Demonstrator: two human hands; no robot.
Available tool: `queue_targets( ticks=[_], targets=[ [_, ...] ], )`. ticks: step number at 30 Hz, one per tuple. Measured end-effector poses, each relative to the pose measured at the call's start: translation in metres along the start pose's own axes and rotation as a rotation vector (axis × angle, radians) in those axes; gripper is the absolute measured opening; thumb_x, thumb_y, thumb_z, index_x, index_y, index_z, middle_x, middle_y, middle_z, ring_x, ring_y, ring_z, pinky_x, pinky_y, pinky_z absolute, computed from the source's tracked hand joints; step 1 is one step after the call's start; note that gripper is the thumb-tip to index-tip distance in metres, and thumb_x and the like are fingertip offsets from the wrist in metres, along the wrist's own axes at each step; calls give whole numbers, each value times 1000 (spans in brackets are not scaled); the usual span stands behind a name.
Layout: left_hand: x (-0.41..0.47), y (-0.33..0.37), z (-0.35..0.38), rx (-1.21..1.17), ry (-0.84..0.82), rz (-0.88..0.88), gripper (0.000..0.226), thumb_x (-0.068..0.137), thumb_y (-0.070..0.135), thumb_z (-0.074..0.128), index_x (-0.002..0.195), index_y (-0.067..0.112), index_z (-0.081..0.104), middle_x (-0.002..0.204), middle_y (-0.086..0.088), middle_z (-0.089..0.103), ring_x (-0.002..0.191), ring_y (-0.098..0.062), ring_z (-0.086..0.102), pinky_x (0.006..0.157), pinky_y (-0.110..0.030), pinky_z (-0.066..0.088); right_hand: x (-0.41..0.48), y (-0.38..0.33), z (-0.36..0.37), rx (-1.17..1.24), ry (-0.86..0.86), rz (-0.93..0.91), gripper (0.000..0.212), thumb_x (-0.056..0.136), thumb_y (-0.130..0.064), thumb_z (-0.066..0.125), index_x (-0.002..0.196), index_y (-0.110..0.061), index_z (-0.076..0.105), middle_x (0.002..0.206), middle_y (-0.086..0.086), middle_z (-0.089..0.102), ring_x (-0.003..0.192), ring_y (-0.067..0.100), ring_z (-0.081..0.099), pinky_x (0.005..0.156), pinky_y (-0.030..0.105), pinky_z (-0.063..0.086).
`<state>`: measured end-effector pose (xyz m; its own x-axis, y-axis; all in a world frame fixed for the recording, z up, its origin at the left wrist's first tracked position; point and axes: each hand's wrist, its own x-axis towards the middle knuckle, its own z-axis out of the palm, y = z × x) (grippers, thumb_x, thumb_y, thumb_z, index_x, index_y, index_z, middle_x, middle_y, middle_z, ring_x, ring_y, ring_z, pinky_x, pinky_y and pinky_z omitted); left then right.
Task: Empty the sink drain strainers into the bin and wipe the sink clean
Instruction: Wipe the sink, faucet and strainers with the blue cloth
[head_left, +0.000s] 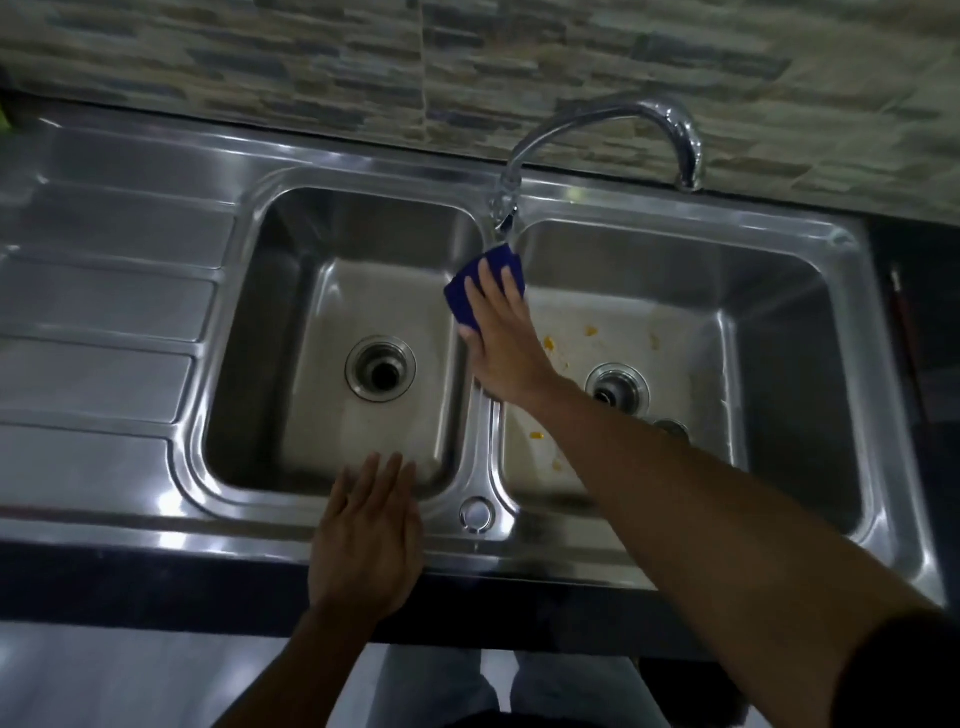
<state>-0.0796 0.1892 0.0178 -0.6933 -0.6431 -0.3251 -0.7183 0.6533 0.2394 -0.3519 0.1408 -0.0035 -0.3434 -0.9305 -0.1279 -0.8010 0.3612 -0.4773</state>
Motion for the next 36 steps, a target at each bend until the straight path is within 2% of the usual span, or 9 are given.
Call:
queue_targets(
  ticks=[5, 10, 13, 17, 22, 25, 29, 33, 36],
  targets=[
    [8, 0, -4, 27, -76, -17, 69, 98, 43, 14, 156, 10, 33, 164, -7, 29, 155, -21, 19, 127, -47, 18, -28, -17, 11, 174, 191, 68, 53, 107, -18, 37, 158, -13, 25, 169, 3, 10, 156, 22, -5, 128, 47, 8],
    [58, 10, -13, -3, -131, -59, 80, 88, 48, -6, 160, 12, -1, 168, -6, -9, 156, -18, -12, 129, -41, -4, -71, -24, 30, 324, 252, 68, 49, 106, -13, 38, 156, -15, 33, 168, -4, 16, 156, 13, 0, 126, 28, 9],
    [92, 22, -17, -56, -59, -88, 75, 93, 42, -1, 161, 11, 4, 170, -6, -3, 155, -15, -12, 128, -37, -3, -28, -12, 17, 440, 296, 143, 48, 105, -9, 41, 153, -15, 40, 166, -4, 24, 156, 10, 4, 124, 19, 7],
    [130, 36, -28, -128, -8, -72, 78, 92, 48, -8, 160, 11, 5, 170, -6, -2, 152, -12, -16, 129, -36, -3, 36, 12, -12, 498, 344, 173, 47, 102, 0, 44, 147, -11, 48, 162, 3, 33, 155, 19, 15, 126, 33, 19],
    [183, 64, -39, -193, 67, -49, 62, 107, 38, 14, 161, 10, 1, 170, -9, -3, 157, -19, -8, 128, -36, -3, 54, 52, -35, 206, 342, -42, 57, 83, 17, 50, 136, -1, 58, 149, 16, 50, 148, 34, 33, 120, 43, 34],
    [207, 88, -38, -264, 113, -33, 64, 107, 36, 17, 161, 9, -4, 170, -9, -9, 157, -19, -11, 130, -39, 2, 59, 77, -49, 96, 335, -73, 63, 79, 19, 58, 139, -2, 56, 151, 15, 48, 149, 35, 30, 124, 43, 25],
    [212, 104, -24, -283, 194, -53, 67, 107, 33, 25, 160, 5, -4, 169, -13, -12, 157, -24, -11, 129, -41, 11, 79, 105, -70, -191, 204, -160, 66, 85, 2, 66, 147, -9, 46, 158, 8, 38, 153, 30, 21, 126, 48, 12],
    [213, 103, -15, -225, 258, -49, 65, 108, 31, 25, 160, 1, 1, 169, -18, -5, 158, -28, -5, 128, -44, 16, 86, 91, -64, -62, 305, -98, 57, 82, 16, 61, 137, 1, 57, 148, 19, 50, 146, 40, 34, 120, 56, 28],
    [213, 103, -13, -207, 275, -51, 63, 108, 28, 26, 160, 1, 3, 169, -17, -4, 158, -27, -3, 129, -44, 13, 87, 101, -71, -170, 184, -122, 67, 85, 12, 59, 148, -8, 46, 159, 12, 37, 151, 34, 26, 118, 52, 33]
  ],
)
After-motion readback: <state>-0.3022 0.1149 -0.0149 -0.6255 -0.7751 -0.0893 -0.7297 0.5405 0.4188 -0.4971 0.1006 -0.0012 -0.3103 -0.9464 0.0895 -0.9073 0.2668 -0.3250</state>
